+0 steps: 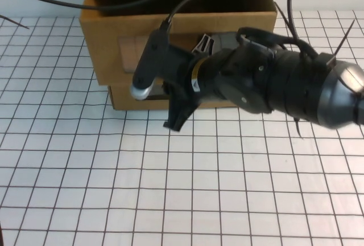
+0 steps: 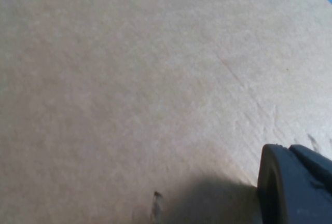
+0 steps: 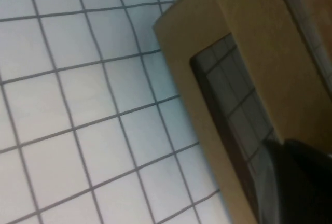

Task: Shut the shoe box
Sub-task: Close the shoe box with your right arm

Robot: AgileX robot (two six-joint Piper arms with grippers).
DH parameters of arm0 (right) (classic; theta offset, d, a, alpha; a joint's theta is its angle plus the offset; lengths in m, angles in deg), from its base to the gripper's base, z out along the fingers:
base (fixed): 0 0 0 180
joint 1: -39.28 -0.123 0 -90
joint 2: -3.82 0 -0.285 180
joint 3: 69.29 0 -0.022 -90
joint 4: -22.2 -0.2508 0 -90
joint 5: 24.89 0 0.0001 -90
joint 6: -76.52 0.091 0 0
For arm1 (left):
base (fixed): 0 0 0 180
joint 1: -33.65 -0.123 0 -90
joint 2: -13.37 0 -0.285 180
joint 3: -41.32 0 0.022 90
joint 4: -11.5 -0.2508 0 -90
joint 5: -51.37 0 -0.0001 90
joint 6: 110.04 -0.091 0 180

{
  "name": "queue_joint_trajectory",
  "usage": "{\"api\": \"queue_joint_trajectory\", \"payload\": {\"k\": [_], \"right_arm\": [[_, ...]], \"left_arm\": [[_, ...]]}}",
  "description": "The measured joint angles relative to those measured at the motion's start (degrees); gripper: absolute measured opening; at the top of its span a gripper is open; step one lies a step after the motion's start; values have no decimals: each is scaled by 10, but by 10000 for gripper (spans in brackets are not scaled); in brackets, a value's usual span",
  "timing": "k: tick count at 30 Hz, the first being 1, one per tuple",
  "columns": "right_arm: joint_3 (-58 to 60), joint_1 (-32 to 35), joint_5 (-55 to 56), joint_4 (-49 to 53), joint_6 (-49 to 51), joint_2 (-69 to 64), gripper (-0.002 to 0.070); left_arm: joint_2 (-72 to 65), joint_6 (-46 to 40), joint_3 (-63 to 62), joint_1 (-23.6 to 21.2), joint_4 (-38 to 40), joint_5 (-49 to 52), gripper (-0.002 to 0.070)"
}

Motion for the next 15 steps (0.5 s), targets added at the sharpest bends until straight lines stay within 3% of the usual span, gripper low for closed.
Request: {"api": "queue_joint_trajectory", "payload": {"k": [15], "right_arm": [[-93,43,6,-4,0,-34,-13]], "left_arm": [[0,0,0,0,1,4,-5]]}}
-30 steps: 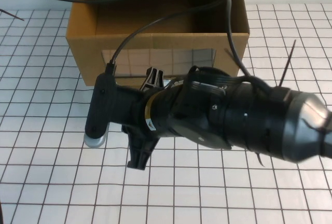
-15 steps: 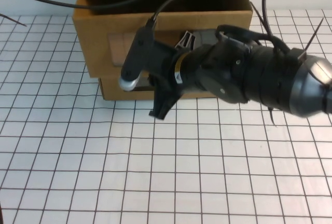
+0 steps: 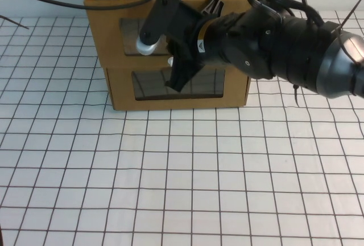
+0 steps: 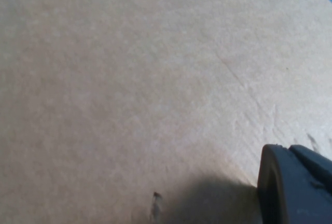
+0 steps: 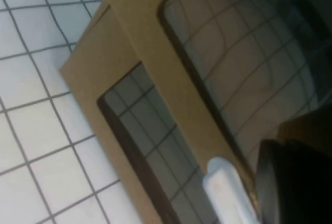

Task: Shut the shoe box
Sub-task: Close the shoe box with your right arm

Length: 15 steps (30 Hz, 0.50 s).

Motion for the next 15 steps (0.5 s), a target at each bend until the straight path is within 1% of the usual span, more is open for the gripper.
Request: {"api": "queue_joint_trajectory", "payload": {"k": [4,10,15], "right_arm": [[-1,-2,-16,-8,0,4,-13],[-1,-3,-44,-63,0,49,-13],[-2,-3,-21,-69,0,71,-13]], "left_arm": [[0,0,0,0,0,1,-5],[0,0,0,0,0,1,-5],[0,0,0,0,0,1,-5]]}}
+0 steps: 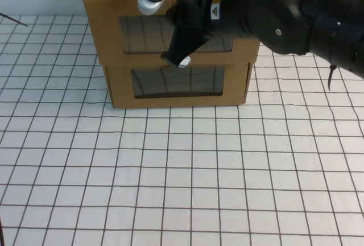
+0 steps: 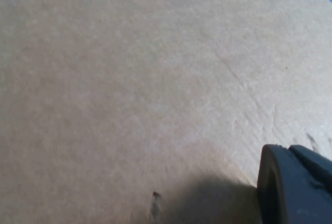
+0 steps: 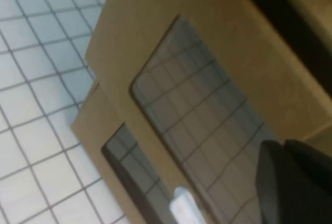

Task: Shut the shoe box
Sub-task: Close the shoe box with your right arm

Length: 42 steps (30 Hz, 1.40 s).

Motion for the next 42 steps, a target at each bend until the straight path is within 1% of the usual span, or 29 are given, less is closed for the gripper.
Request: {"api": "queue_joint_trajectory", "payload": {"k": [9,21,26,31,37,42], "right_arm": [[0,10,83,8,0,-25,-13],[0,25,158,22,0,-70,-13],[-18,33,161,22,0,-83,-13],[-44,37,138,19,0,-97,-13],[-47,36,126,15,0,-98,-13],[-50,23,80,27,-14,-81,-13]], "left_arm": [[0,0,0,0,0,0,-5],[0,0,0,0,0,0,-5],[0,0,0,0,0,0,-5],[0,0,0,0,1,0,-5],[0,0,0,0,1,1,-5],[0,0,0,0,1,5,-5]]}}
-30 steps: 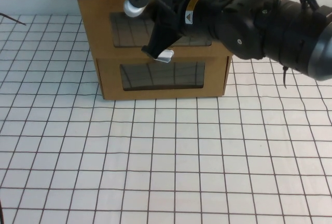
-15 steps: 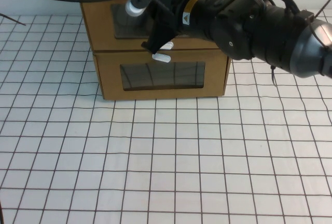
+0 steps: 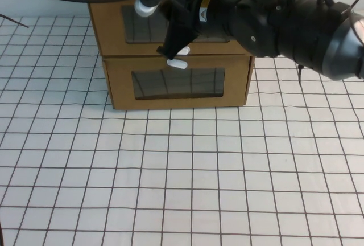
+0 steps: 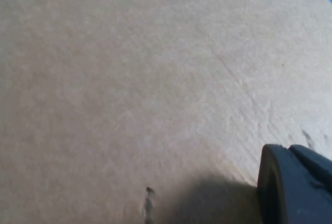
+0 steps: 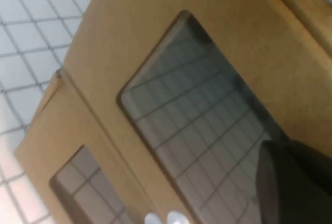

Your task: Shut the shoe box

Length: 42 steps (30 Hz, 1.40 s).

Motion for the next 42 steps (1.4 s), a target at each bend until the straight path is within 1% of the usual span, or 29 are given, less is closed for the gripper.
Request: {"api": "queue_joint_trajectory", "payload": {"k": [3,9,13,17,21,26,28,30,34,36,39,42], "right_arm": [[-3,-14,-53,-1,-31,17,-13],[-6,-33,-235,-43,-121,32,-13],[-6,-33,-314,-68,-136,32,-14],[-6,-33,-342,-72,-107,40,-13],[-6,-33,-344,-66,-36,67,-13],[-6,-15,-341,0,52,141,-13],[-6,-2,-357,15,65,182,-14],[-6,8,-384,18,71,221,-13],[-4,17,-453,20,73,306,-13],[12,17,-469,16,74,355,-13],[54,17,-469,9,91,430,-13],[125,17,-452,6,115,514,-13]], "left_arm": [[0,0,0,0,10,4,-5],[0,-15,0,0,39,17,-5],[13,-22,0,0,44,19,-5],[48,-23,0,-1,37,41,-5],[101,-24,0,-7,8,72,-5],[163,-3,9,-17,-78,81,-5],[191,11,21,-22,-113,82,-5],[221,18,39,-26,-132,82,-5],[293,9,110,-29,-143,82,-5],[332,-5,156,-29,-145,83,-5],[399,-17,241,-29,-160,82,-5],[465,-21,339,-29,-178,51,-5]]}}
